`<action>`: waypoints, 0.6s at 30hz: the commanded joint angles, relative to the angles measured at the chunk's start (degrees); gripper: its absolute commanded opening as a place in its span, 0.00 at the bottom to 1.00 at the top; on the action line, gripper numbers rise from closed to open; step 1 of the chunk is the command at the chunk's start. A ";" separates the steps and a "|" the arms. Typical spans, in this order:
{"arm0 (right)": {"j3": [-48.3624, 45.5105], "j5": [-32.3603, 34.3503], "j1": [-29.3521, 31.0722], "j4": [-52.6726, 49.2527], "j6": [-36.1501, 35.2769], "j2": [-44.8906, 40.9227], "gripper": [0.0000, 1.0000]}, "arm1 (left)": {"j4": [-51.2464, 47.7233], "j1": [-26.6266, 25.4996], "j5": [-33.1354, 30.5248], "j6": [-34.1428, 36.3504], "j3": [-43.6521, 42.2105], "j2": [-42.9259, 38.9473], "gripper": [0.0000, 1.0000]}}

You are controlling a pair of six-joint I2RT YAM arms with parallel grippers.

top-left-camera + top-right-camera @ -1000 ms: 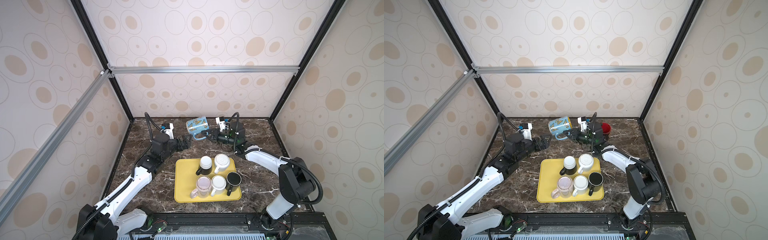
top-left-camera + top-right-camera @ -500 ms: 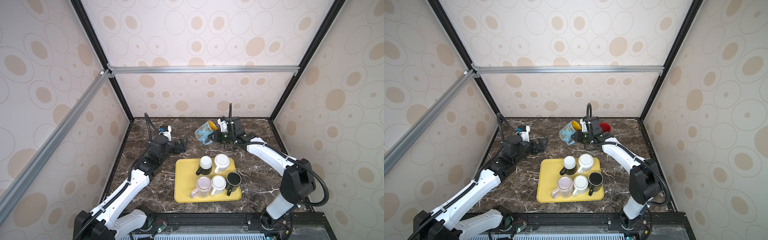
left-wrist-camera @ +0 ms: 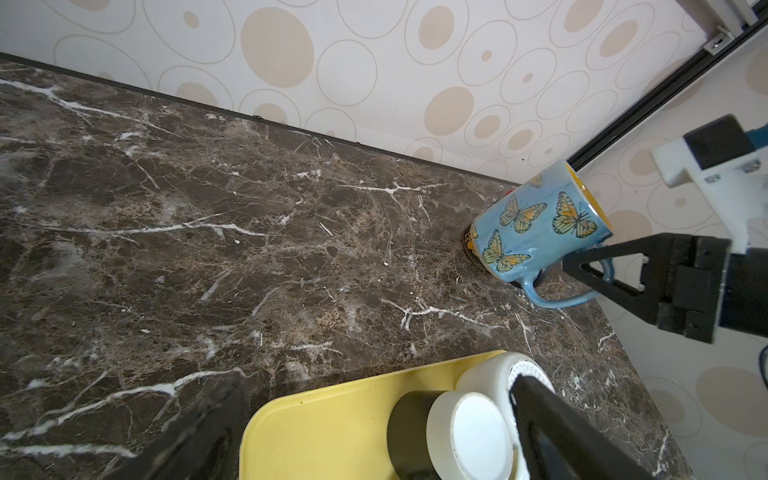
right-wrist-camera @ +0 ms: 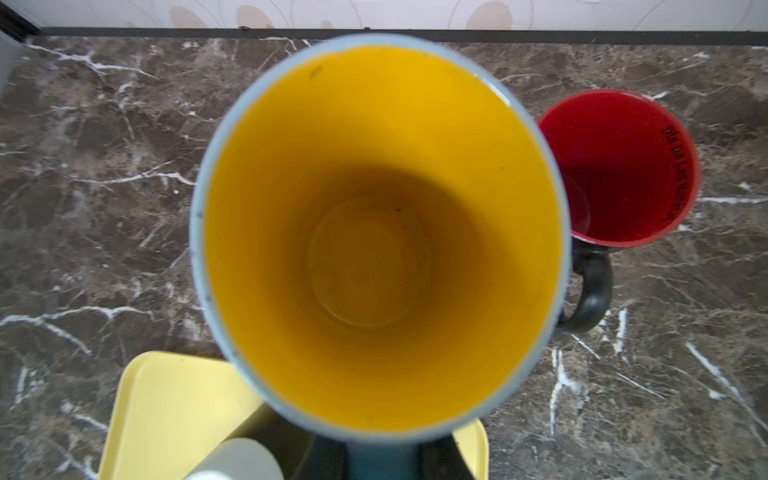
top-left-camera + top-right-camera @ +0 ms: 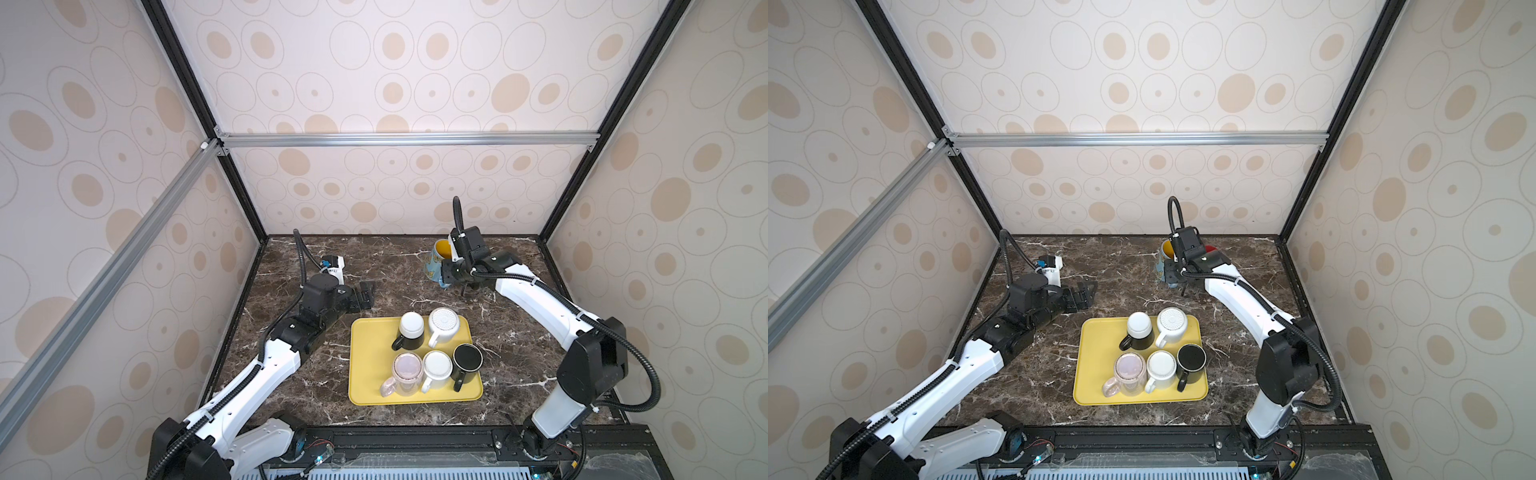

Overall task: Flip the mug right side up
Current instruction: 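Rotate the mug upright with the right gripper and lower it beside the skull mug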

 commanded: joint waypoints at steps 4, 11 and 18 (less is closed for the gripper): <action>7.49 7.23 -0.45 2.29 -3.17 5.97 0.00 | 0.11 0.31 -0.55 1.42 0.53 0.51 1.00; 15.10 8.58 -1.15 0.14 -3.61 14.37 0.00 | 0.40 0.31 -1.10 1.20 -0.28 0.43 1.00; 19.54 11.70 -1.14 -1.90 -4.71 20.84 0.00 | 0.05 0.31 -1.42 1.64 -0.52 0.34 1.00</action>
